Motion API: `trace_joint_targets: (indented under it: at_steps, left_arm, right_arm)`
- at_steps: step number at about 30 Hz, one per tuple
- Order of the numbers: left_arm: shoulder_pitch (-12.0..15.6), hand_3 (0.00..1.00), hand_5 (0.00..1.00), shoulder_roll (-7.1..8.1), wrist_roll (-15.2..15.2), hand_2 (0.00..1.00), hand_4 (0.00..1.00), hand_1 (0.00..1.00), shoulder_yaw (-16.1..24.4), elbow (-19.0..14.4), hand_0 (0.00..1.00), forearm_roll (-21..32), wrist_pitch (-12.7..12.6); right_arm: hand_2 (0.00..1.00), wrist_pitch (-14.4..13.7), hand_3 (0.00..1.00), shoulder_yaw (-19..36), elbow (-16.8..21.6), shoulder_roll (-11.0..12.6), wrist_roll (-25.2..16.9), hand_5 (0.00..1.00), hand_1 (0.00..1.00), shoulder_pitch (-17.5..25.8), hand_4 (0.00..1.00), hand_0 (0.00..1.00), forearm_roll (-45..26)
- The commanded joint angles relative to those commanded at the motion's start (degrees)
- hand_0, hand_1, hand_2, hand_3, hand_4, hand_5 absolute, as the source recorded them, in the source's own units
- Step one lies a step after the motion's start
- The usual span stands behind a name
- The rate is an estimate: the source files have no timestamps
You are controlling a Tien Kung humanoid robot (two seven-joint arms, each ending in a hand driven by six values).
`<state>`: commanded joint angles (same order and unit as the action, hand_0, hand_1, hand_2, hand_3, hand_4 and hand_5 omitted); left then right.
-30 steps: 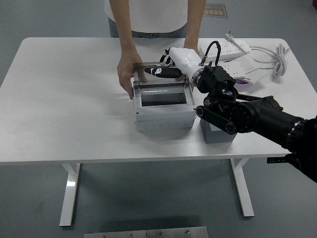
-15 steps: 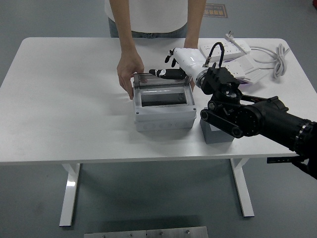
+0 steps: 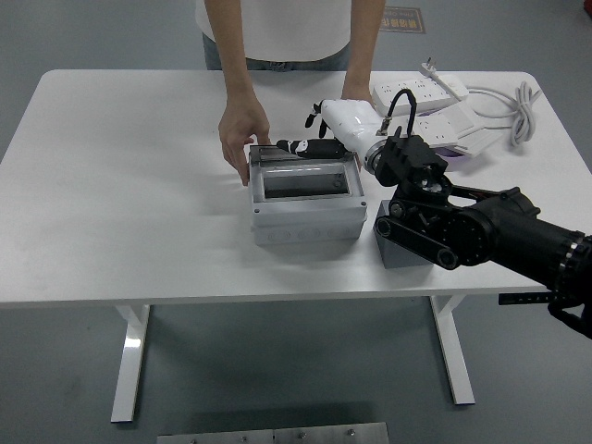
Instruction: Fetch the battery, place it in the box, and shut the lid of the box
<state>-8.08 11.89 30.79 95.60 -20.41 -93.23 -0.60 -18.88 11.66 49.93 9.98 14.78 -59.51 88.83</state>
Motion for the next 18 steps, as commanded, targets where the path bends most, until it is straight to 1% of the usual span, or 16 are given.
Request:
trace_joint_targets:
  at_steps: [15, 16, 18]
  left_arm:
    - [0.05, 0.54, 0.002, -0.09, -0.06, 0.631, 0.219, 0.732, -0.43, 0.03, 0.52, 0.51, -0.23]
    - [0.07, 0.541, 0.002, -0.12, -0.07, 0.63, 0.22, 0.733, -0.44, 0.03, 0.519, 0.52, -0.23]
    - [0.1, 0.541, 0.002, -0.18, -0.04, 0.63, 0.22, 0.733, -0.45, 0.02, 0.519, 0.52, -0.24]
  right_arm:
    - [0.471, 0.92, 0.609, -0.12, 3.18, 1.35, 1.32, 0.912, 0.355, 1.13, 0.93, 0.146, 1.14]
    - [0.468, 0.98, 0.612, -0.1, 3.38, 1.42, 1.4, 0.895, 0.356, 1.2, 0.904, 0.149, 1.2]
    - [0.468, 1.12, 0.612, -0.12, 3.81, 1.57, 1.58, 0.895, 0.356, 1.39, 0.904, 0.149, 1.36]
